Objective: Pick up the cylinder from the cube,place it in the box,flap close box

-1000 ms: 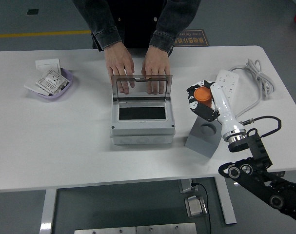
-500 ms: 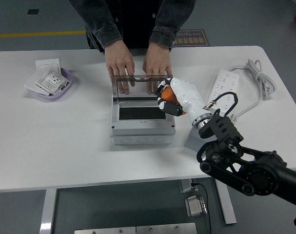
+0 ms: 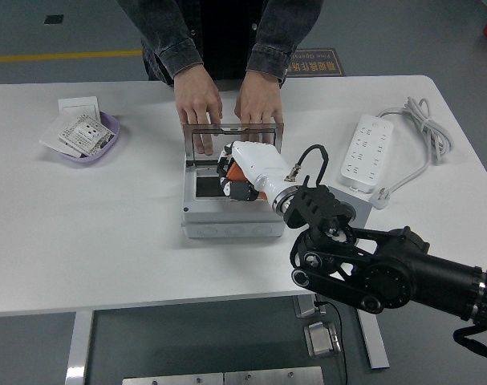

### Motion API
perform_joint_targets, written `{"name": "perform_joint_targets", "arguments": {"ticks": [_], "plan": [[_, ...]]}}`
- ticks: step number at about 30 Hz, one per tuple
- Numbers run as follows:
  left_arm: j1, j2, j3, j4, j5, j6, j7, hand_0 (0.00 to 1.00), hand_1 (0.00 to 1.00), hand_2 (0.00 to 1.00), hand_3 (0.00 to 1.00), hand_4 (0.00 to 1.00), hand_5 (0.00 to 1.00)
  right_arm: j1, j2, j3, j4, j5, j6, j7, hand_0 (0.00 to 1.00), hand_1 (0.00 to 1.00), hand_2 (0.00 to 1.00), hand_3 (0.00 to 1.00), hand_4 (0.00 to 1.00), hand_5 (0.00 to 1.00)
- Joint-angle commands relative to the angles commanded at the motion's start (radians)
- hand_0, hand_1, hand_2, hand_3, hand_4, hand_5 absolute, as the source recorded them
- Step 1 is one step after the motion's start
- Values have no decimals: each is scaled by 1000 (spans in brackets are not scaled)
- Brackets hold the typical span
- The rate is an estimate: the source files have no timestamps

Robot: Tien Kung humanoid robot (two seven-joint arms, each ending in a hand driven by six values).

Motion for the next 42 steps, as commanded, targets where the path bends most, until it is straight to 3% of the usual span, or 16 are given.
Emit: {"name": "perform_joint_targets", "arguments": {"ticks": [15, 23, 37, 38, 42], "plan": [[-7, -1, 2, 0, 9, -1, 1, 597, 646, 555, 580, 611, 263, 129, 7, -178, -124, 121, -101, 165, 161, 187, 474, 398, 266, 2], [-6, -2, -9, 0, 23, -4, 6, 597, 646, 554, 580, 611, 262, 164, 39, -226, -213, 212, -138, 222, 163, 187, 473, 400, 268, 2], [-16, -5, 15, 0, 3, -3, 1, 597, 644, 554, 579, 610, 260, 169, 54, -224, -253, 238, -131, 273, 178, 200, 484, 439, 275, 2], [-17, -6, 16, 0, 2, -3, 0, 596, 644, 554, 578, 610, 260, 168, 55, -224, -254, 239, -131, 275, 219, 258, 517, 575, 376, 2], [-19, -7, 26, 0, -7, -2, -1, 596, 644, 554, 578, 610, 260, 166, 56, -225, -254, 240, -131, 280, 219, 258, 517, 575, 376, 2]]}}
